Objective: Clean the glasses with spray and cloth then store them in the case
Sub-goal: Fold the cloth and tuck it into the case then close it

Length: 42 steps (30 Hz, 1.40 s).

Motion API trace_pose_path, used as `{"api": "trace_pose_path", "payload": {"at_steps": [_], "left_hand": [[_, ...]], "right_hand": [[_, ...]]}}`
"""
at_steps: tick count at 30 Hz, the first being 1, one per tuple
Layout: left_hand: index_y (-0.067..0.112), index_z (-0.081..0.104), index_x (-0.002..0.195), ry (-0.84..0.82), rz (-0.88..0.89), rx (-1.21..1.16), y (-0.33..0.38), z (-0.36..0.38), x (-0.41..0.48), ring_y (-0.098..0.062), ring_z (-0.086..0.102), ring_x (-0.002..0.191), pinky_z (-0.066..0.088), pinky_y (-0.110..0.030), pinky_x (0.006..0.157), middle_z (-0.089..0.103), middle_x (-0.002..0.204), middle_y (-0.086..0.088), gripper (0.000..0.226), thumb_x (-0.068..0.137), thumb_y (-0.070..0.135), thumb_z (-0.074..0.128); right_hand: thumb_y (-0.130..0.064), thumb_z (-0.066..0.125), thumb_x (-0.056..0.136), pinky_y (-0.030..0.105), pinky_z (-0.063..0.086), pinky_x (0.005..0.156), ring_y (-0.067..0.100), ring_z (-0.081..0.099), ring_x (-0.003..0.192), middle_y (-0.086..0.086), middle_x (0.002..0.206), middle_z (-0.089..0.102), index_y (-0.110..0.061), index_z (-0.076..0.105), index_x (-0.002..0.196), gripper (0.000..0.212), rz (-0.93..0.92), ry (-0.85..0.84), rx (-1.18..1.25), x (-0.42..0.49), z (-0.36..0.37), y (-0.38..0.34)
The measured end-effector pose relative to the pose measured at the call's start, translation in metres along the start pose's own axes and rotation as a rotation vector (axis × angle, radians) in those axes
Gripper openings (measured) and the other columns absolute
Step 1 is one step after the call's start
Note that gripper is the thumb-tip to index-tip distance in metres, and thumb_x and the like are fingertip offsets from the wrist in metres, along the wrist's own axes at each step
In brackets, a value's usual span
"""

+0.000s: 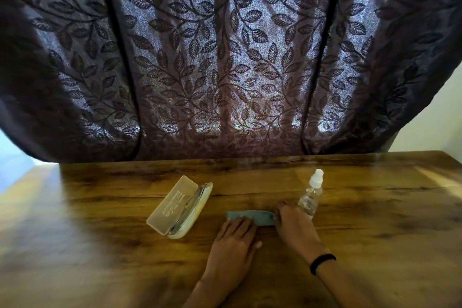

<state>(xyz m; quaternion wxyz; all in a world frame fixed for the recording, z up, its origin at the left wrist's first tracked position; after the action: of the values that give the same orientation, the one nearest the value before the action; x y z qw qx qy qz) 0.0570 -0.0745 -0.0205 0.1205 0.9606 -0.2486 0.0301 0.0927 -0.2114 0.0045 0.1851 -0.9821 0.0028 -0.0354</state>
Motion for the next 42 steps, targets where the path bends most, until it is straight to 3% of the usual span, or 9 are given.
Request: {"api": "trace_pose_path", "payload": {"at_steps": [8, 11, 16, 24, 28, 31, 34, 37, 42], "left_hand": [[0.03, 0.029, 0.14, 0.007, -0.013, -0.092, -0.004, -0.002, -0.002, -0.009, 0.016, 0.14, -0.006, -0.023, 0.109, 0.025, 0.153, 0.007, 0.048, 0.096, 0.048, 0.023], [0.03, 0.036, 0.137, 0.053, -0.073, -0.17, -0.013, -0.01, -0.004, -0.011, 0.021, 0.139, 0.0, -0.02, 0.11, 0.029, 0.151, 0.006, 0.044, 0.096, 0.045, 0.028], [0.021, 0.044, 0.132, 0.127, -0.232, -0.232, -0.034, -0.02, -0.01, -0.014, 0.034, 0.134, 0.026, -0.025, 0.111, 0.034, 0.149, 0.002, 0.038, 0.096, 0.031, 0.039], [0.02, 0.039, 0.137, 0.181, -0.288, -0.243, -0.043, -0.023, -0.012, -0.011, 0.035, 0.132, 0.024, -0.02, 0.109, 0.039, 0.146, 0.002, 0.041, 0.096, 0.026, 0.041], [0.02, 0.031, 0.141, 0.217, -0.318, -0.254, -0.045, -0.024, -0.009, -0.013, 0.037, 0.131, 0.03, -0.024, 0.107, 0.041, 0.144, 0.001, 0.043, 0.098, 0.025, 0.036], [0.023, 0.028, 0.141, 0.223, -0.344, -0.244, -0.046, -0.025, -0.005, -0.015, 0.038, 0.131, 0.033, -0.025, 0.106, 0.041, 0.144, 0.0, 0.044, 0.098, 0.02, 0.035], [0.023, 0.029, 0.14, 0.172, -0.32, -0.178, -0.047, -0.022, 0.005, -0.016, 0.035, 0.133, 0.036, -0.027, 0.107, 0.038, 0.146, 0.001, 0.045, 0.097, 0.017, 0.038], [0.022, 0.027, 0.141, 0.088, -0.264, -0.104, -0.047, -0.016, 0.017, -0.019, 0.026, 0.137, 0.027, -0.031, 0.112, 0.032, 0.148, 0.0, 0.049, 0.095, 0.01, 0.04], [0.02, 0.024, 0.142, 0.024, -0.222, -0.123, -0.05, -0.013, 0.02, -0.02, 0.02, 0.139, 0.02, -0.03, 0.115, 0.029, 0.15, -0.003, 0.052, 0.095, 0.007, 0.039]], "right_hand": [[-0.02, 0.065, 0.076, 0.021, 0.04, 0.047, 0.009, 0.053, 0.053, -0.004, 0.06, 0.055, -0.02, 0.049, 0.062, 0.021, 0.155, -0.059, 0.422, 0.017, -0.005, -0.002], [-0.018, 0.066, 0.079, 0.021, 0.05, 0.049, 0.008, 0.058, 0.051, -0.003, 0.06, 0.059, -0.02, 0.052, 0.066, 0.02, 0.129, -0.116, 0.541, 0.025, -0.003, -0.017], [-0.019, 0.066, 0.083, 0.02, 0.053, 0.052, 0.006, 0.06, 0.05, -0.003, 0.058, 0.06, -0.018, 0.055, 0.069, 0.018, 0.082, -0.184, 0.571, 0.029, 0.012, -0.047], [-0.024, 0.051, 0.093, 0.015, 0.05, 0.049, 0.004, 0.06, 0.054, -0.004, 0.073, 0.061, -0.007, 0.061, 0.098, 0.02, 0.077, -0.281, 0.585, 0.028, 0.026, -0.062], [-0.017, 0.054, 0.091, 0.032, 0.058, 0.067, 0.016, 0.064, 0.069, -0.001, 0.077, 0.06, -0.016, 0.057, 0.082, 0.011, 0.075, -0.139, 0.497, 0.028, 0.012, -0.037], [-0.018, 0.058, 0.089, 0.019, 0.052, 0.052, 0.012, 0.061, 0.057, 0.003, 0.073, 0.062, -0.016, 0.055, 0.071, 0.018, 0.098, -0.123, 0.413, 0.024, 0.011, -0.023], [-0.022, 0.063, 0.084, 0.028, 0.051, 0.055, 0.017, 0.062, 0.06, 0.008, 0.067, 0.063, -0.005, 0.059, 0.068, 0.024, 0.119, -0.107, 0.353, 0.018, 0.014, -0.018], [-0.026, 0.067, 0.08, 0.02, 0.038, 0.049, 0.007, 0.051, 0.057, -0.009, 0.058, 0.051, -0.023, 0.048, 0.053, 0.034, 0.114, -0.103, 0.359, 0.016, 0.019, -0.022], [-0.016, 0.067, 0.079, 0.017, 0.038, 0.054, 0.005, 0.051, 0.059, -0.008, 0.062, 0.052, -0.025, 0.048, 0.055, 0.032, 0.122, -0.172, 0.498, 0.018, 0.029, -0.028]]}}
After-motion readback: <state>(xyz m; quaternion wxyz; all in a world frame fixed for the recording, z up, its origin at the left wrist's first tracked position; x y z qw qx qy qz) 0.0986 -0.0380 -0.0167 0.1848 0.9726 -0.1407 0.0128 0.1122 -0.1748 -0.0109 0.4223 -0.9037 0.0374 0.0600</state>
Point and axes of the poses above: each hand's wrist, its own x-axis towards the middle knuckle, its own z-axis out of the palm, y = z × x, the point moved 6 cm from there along x, towards the middle knuckle
